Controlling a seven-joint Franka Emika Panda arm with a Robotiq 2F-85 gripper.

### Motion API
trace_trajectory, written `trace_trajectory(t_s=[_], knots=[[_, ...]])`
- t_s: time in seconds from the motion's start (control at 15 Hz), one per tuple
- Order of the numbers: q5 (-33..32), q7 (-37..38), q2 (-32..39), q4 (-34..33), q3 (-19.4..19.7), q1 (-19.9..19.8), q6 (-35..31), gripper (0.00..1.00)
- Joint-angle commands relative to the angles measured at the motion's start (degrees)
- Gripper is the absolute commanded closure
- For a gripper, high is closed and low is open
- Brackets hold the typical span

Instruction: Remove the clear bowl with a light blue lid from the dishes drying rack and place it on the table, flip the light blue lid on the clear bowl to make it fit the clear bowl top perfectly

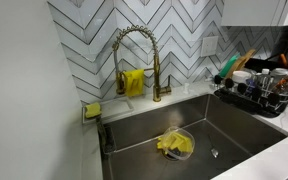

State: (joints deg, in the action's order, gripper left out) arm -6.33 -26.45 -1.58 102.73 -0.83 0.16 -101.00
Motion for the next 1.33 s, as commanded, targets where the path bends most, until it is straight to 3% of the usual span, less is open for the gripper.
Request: trace_trajectory(t_s=[0.0,0.47,1.27], knots=[[-2.6,-6.0,-2.1,3.0,1.3,-0.7,7.1,0.97],[-6.7,-7.4,-0.5,7.7,3.0,-1.8,5.4,0.97],[-4.4,-0.1,3.3,14.2,3.1,-2.7,-13.3,0.97]])
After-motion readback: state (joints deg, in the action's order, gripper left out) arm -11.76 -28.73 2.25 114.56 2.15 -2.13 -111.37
